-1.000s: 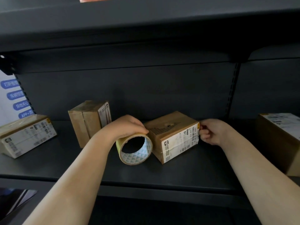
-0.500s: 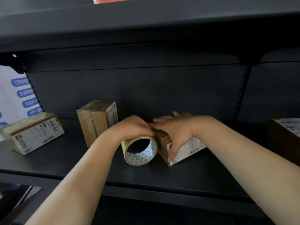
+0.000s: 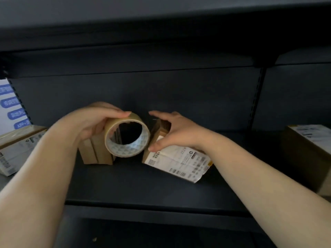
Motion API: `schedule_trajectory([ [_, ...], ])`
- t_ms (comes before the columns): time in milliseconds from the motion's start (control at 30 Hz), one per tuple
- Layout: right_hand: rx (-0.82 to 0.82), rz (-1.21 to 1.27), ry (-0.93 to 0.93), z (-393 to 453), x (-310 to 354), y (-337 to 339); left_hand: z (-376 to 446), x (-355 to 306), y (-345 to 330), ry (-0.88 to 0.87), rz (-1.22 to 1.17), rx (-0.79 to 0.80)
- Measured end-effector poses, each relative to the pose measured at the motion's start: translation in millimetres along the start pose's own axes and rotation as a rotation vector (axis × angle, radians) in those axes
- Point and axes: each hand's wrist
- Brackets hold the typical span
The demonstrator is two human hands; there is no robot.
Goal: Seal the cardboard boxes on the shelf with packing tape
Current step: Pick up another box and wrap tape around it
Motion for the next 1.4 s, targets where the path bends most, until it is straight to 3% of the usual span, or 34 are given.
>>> schedule_trajectory([
  [100, -0.085, 0.088, 0.014, -6, -2, -5, 0, -20, -1, 0.037, 0.083, -0.023],
  [233, -0.168, 0.425, 0.043, -13, -18, 8, 7, -26, 6, 0.094, 0.424, -0.073],
  [333, -0.138, 0.463, 0.092, -19, -30, 11, 10, -21, 9, 0.114, 0.448, -0.062],
  [467, -0.165, 0.715, 0.162, -25, -41, 6, 18, -20, 2, 0.093, 0.323, -0.013],
  [667, -0.253, 0.971, 0.194, -37, -67, -5, 37, -18, -37, 0.043, 0.500, 0.001],
  [733, -0.260, 0.908, 0.170, -43, -74, 0, 41, -21, -57, 0.000, 0.552, 0.021],
  [800, -0.236, 0.679, 0.096, -53, -69, 19, 44, -26, -73, -0.038, 0.585, 0.042],
  [900, -0.071, -0.100, -0.096, -57, -46, 55, 47, -34, -84, -0.053, 0.638, 0.030],
  [967, 0.041, -0.575, -0.113, -49, -22, 66, 49, -40, -89, -0.057, 0.682, 0.017],
  [1033, 0.115, -0.719, -0.050, -32, 0, 62, 49, -43, -93, -0.059, 0.736, 0.001],
  [1133, 0.230, -0.571, -0.037, -7, 11, 46, 53, -38, -98, -0.076, 0.781, -0.040],
  [1233, 0.185, -0.436, -0.001, -8, 1, 49, 50, -23, -84, -0.096, 0.543, 0.001],
  [1367, 0.039, -0.093, 0.072, -25, -28, 61, 34, 2, -50, -0.118, -0.392, 0.312],
  [1400, 0.013, 0.026, 0.095, -29, -34, 60, 33, 4, -43, -0.169, -0.480, 0.378],
])
Point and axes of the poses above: each hand's wrist, its own z-axis towards the middle knuckle, its own y-axis out of the back of the hand, x = y × z, and after that the axes turned 1 degree about -x, right-handed
